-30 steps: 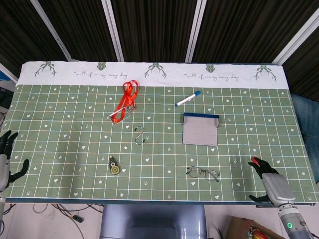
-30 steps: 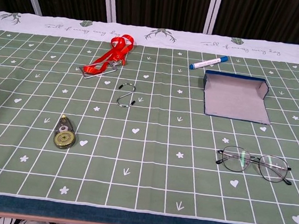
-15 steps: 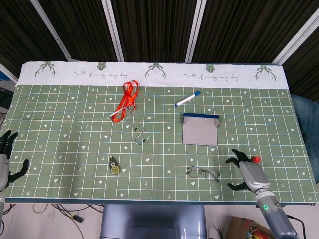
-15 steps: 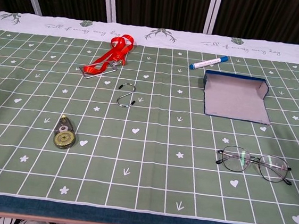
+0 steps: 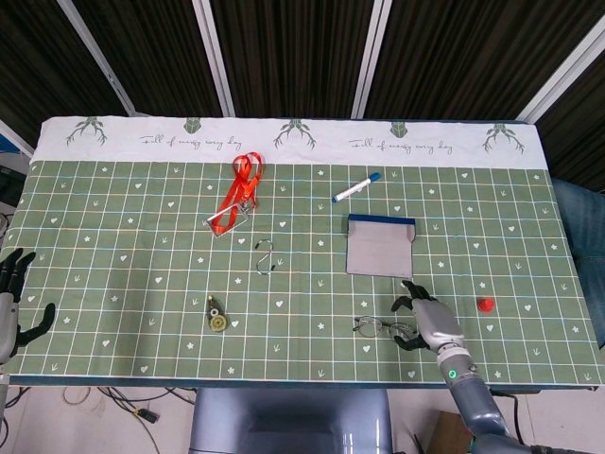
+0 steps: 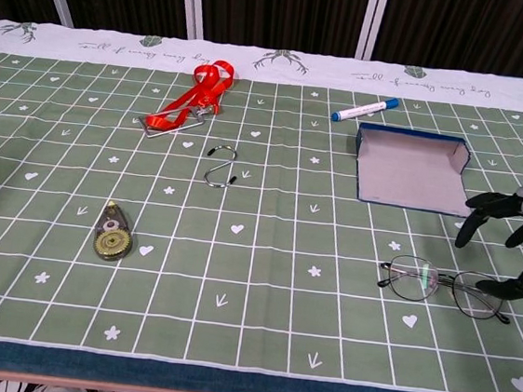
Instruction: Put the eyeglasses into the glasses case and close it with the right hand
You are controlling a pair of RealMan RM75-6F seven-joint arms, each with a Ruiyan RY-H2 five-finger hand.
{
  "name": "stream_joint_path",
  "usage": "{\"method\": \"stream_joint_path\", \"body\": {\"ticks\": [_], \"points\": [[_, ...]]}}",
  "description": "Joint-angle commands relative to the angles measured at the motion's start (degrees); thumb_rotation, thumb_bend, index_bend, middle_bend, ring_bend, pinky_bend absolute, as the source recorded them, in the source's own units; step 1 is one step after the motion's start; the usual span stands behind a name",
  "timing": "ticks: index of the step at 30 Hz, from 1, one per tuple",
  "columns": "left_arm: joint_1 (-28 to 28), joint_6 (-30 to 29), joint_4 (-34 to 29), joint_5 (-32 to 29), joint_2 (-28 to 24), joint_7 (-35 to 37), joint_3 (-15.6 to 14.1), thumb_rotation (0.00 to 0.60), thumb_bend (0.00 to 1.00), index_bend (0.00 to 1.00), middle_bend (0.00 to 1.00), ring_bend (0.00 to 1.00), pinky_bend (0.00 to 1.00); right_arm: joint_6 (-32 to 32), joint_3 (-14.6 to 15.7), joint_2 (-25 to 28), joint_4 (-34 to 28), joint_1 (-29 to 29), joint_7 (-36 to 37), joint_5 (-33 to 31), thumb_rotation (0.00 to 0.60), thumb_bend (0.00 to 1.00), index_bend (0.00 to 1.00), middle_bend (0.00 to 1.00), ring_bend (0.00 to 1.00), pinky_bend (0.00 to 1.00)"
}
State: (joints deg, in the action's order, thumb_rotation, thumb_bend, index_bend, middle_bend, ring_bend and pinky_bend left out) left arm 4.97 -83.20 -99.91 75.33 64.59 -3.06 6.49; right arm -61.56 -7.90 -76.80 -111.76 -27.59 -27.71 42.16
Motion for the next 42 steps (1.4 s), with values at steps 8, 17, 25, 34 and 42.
{"method": "stream_joint_path", "body": {"ticks": [8,17,25,34,42], "points": [[0.1,0.1,-0.1,-0.1,-0.1,0.0,0.0,0.6,0.39,0.07,0.0,0.0,0.0,-2.9,-0.2,-4.6,1.7,-2.3,-2.2,-4.1,0.6,0.37,0.41,0.0,0.03,0.2],[0.1,0.3,-0.1,-0.3,-0.1,-0.2,0.0,0.6,0.39,0.09,0.0,0.0,0.0,-4.4,-0.1,-6.7,3.9,-2.9,-2.4,-4.9,0.6,0.37,0.45,0.0,0.03,0.2],[0.1,0.3,-0.1,-0.3,-0.1,-0.2,-0.1,0.6,0.39,0.09,0.0,0.0,0.0,-4.8,0.2,-7.6,5.1,-3.3,-2.6,-5.8,0.6,0.37,0.48,0.0,0.03,0.2],[0.2,0.4,-0.1,-0.4,-0.2,-0.3,-0.1,0.6,0.39,0.1,0.0,0.0,0.0,-5.3,0.5,-8.4,6.2,-3.7,-2.9,-6.0,0.6,0.37,0.51,0.0,0.04,0.2],[0.2,0.4,-0.2,-0.5,-0.2,-0.2,0.0,0.6,0.39,0.1,0.0,0.0,0.0,-5.7,0.5,-9.1,6.5,-4.1,-3.4,-6.1,0.6,0.37,0.53,0.0,0.04,0.2]]}}
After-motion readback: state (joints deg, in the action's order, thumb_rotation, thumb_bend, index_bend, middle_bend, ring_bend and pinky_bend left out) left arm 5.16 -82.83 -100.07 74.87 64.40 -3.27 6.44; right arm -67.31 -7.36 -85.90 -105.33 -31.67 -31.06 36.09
